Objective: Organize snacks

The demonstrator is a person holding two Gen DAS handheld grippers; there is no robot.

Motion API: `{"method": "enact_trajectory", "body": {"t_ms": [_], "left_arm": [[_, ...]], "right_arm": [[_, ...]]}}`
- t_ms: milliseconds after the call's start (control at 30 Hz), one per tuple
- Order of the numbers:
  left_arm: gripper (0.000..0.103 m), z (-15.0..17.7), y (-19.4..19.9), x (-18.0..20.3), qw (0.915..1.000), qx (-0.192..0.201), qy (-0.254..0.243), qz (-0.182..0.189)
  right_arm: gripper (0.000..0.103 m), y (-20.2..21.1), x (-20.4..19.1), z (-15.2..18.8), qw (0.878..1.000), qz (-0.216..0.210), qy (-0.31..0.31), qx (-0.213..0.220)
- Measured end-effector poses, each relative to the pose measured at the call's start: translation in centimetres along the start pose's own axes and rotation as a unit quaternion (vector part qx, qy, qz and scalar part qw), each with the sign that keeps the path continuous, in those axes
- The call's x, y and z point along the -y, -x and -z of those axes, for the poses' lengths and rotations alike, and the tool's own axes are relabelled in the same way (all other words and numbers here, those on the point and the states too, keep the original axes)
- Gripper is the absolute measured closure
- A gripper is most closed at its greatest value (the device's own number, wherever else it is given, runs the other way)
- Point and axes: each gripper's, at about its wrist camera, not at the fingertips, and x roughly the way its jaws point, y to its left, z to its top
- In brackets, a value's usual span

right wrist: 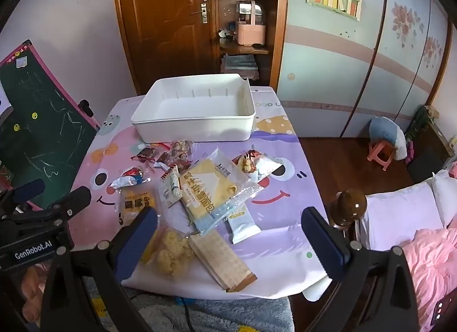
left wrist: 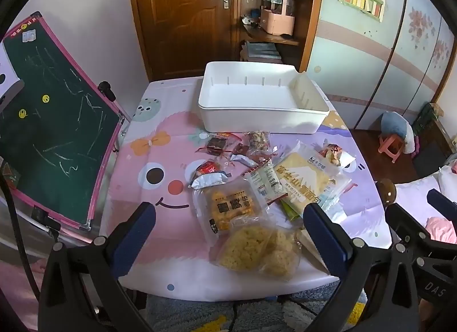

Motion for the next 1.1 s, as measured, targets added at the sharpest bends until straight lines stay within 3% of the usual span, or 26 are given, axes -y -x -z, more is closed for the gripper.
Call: {"method": "enact_trajectory", "body": {"t_ms": [533, 1100], "left_arm": [[0.000, 0.01, 0.05, -0.01, 1.0000, 0.002, 0.000, -0.001], [0.000, 0.07, -0.13, 0.20, 0.9999, 0.002, -0.007, 0.007]], "right_arm": [[0.002, 0.75, -0.75, 0.13, 0.999, -0.006, 0.018, 0.027], [0.002, 0.45, -0.77, 0.09, 0.999, -0.007, 0.026, 0.020]]}}
